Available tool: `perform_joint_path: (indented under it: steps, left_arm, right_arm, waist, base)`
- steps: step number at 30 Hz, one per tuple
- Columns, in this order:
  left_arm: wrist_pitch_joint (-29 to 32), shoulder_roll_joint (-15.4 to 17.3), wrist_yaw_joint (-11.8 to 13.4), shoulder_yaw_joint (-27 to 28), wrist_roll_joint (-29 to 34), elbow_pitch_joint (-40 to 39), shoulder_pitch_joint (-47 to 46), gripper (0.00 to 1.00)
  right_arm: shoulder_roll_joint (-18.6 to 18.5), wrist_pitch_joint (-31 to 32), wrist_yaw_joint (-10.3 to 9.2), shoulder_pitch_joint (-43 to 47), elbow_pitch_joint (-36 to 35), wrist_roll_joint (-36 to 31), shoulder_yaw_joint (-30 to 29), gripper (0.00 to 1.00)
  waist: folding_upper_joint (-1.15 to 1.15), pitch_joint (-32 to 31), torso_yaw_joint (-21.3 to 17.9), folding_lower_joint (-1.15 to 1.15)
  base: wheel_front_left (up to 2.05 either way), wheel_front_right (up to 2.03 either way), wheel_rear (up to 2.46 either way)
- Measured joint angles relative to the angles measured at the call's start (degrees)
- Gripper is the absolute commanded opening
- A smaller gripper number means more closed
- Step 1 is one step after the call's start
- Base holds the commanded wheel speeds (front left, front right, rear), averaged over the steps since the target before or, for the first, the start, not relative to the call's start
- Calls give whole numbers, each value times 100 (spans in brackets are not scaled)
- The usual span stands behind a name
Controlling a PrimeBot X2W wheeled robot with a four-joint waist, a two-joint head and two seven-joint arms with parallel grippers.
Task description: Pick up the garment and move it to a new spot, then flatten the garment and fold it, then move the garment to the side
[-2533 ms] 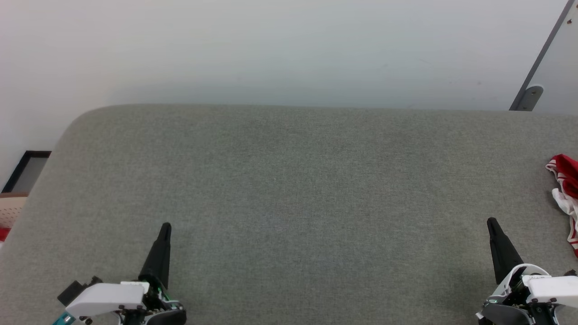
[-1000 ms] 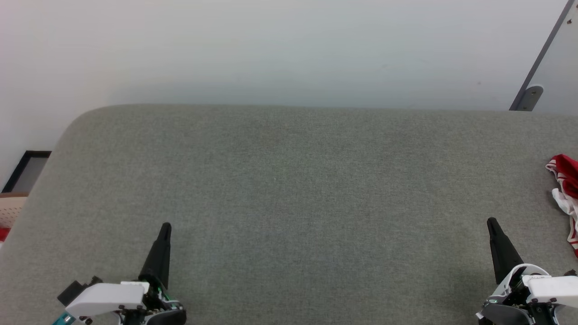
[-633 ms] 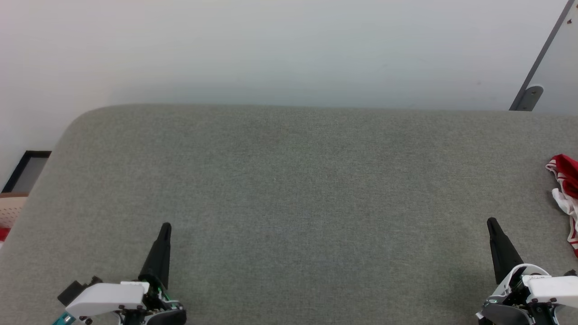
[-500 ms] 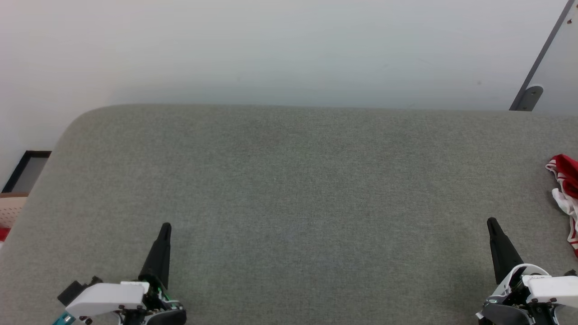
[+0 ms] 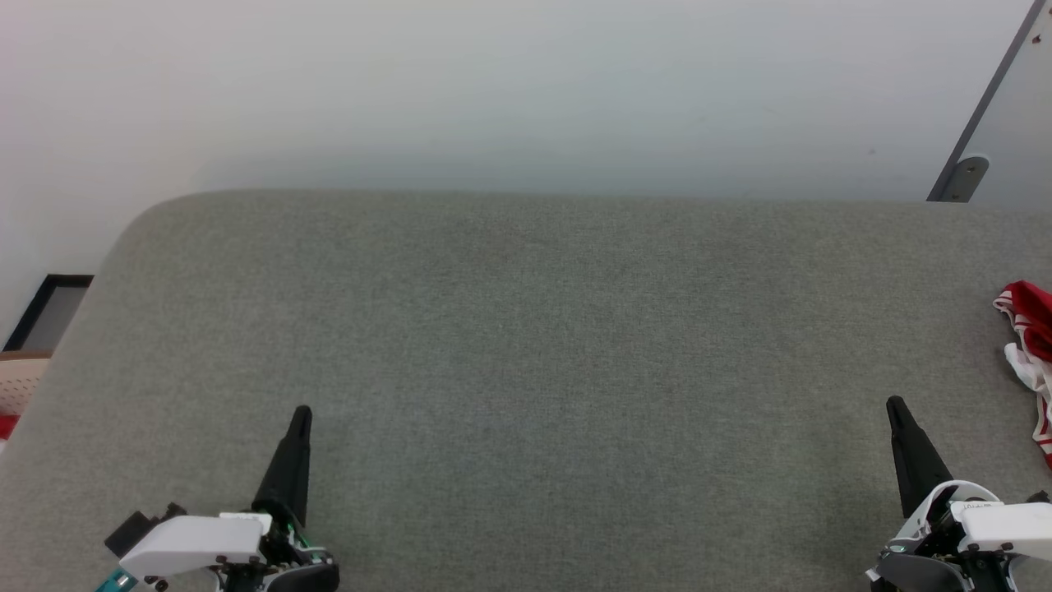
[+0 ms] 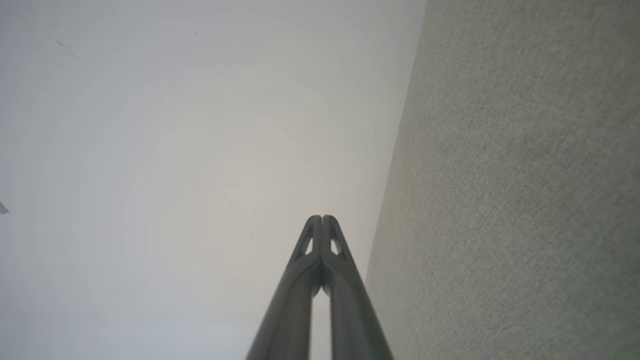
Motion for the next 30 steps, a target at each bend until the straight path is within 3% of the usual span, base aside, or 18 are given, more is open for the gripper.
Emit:
perform_joint_path:
  steps: [30]
  left_arm:
    - [0,0,0,0,0,0,0,0]
  right_arm:
    - [0,0,0,0,0,0,0,0]
  waist:
    - [0,0,0,0]
  base:
    - [0,0,0]
